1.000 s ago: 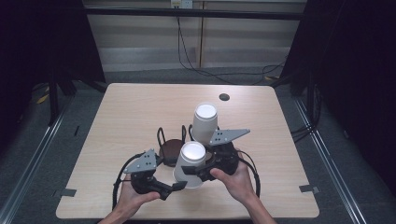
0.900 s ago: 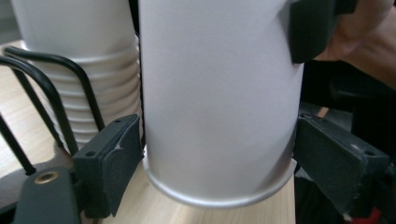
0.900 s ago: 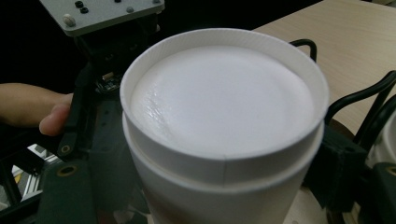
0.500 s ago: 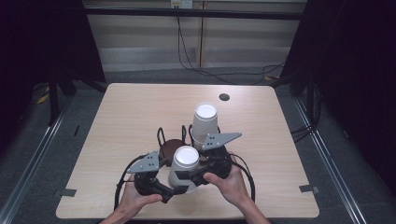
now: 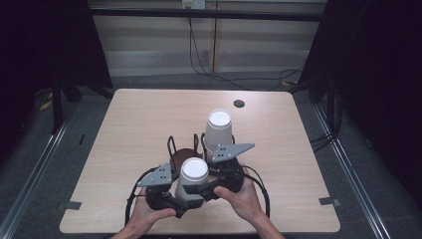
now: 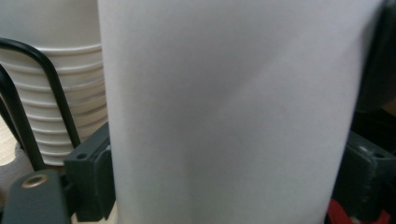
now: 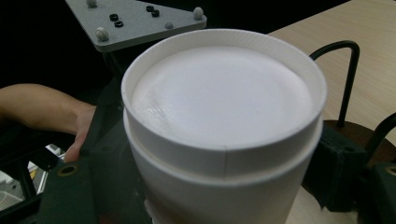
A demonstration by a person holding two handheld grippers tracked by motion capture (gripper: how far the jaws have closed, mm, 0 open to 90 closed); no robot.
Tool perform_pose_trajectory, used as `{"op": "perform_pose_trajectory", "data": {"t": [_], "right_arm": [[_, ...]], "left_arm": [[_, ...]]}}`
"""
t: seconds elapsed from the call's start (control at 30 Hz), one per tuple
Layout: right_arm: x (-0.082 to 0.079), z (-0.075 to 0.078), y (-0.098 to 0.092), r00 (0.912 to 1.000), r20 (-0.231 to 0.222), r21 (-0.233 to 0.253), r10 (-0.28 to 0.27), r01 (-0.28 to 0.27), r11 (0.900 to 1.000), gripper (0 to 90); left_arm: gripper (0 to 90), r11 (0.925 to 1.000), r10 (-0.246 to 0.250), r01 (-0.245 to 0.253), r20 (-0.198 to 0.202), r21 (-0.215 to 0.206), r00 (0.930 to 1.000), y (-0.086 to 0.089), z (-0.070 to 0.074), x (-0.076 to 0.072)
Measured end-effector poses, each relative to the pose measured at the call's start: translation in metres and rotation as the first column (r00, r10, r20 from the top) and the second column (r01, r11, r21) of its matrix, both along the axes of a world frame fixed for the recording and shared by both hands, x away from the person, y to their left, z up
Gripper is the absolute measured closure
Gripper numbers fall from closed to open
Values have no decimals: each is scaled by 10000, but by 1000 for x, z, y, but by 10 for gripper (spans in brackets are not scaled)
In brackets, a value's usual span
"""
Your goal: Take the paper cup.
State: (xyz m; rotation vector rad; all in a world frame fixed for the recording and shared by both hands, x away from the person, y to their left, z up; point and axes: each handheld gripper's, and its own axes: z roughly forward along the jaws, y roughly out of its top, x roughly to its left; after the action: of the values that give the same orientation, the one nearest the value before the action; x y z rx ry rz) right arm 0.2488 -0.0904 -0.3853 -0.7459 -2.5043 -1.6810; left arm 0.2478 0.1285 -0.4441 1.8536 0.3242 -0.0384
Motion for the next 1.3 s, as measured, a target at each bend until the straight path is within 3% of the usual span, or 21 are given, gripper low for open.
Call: {"op": "perform_pose_trajectory", "data": {"t": [0.37, 0.53, 0.57, 0.7, 1.3], "right_arm": [[1, -6, 3, 9993, -256, 184, 289, -284, 9994, 201], [2, -6, 1, 9995, -204, 248, 238, -233, 9994, 145], [2, -6, 0, 9993, -263, 285, 267, -260, 9993, 138], [3, -6, -2, 9989, -307, 310, 354, -344, 9989, 138], [6, -2, -18, 9982, -210, 447, 558, -549, 9975, 140]], "left_arm": [[171, 9990, 69, -69, -14, 451, 10000, 7, 2, -3], [180, 9976, -87, 94, -98, 682, 9999, 8, 3, -4], [184, 9957, -163, 177, -164, 911, 9997, 9, 3, -4], [188, 9927, -177, 199, -192, 1188, 9997, 9, 2, -7], [197, 9761, 19, 80, -452, 2174, 9990, 23, 8, 2]]}}
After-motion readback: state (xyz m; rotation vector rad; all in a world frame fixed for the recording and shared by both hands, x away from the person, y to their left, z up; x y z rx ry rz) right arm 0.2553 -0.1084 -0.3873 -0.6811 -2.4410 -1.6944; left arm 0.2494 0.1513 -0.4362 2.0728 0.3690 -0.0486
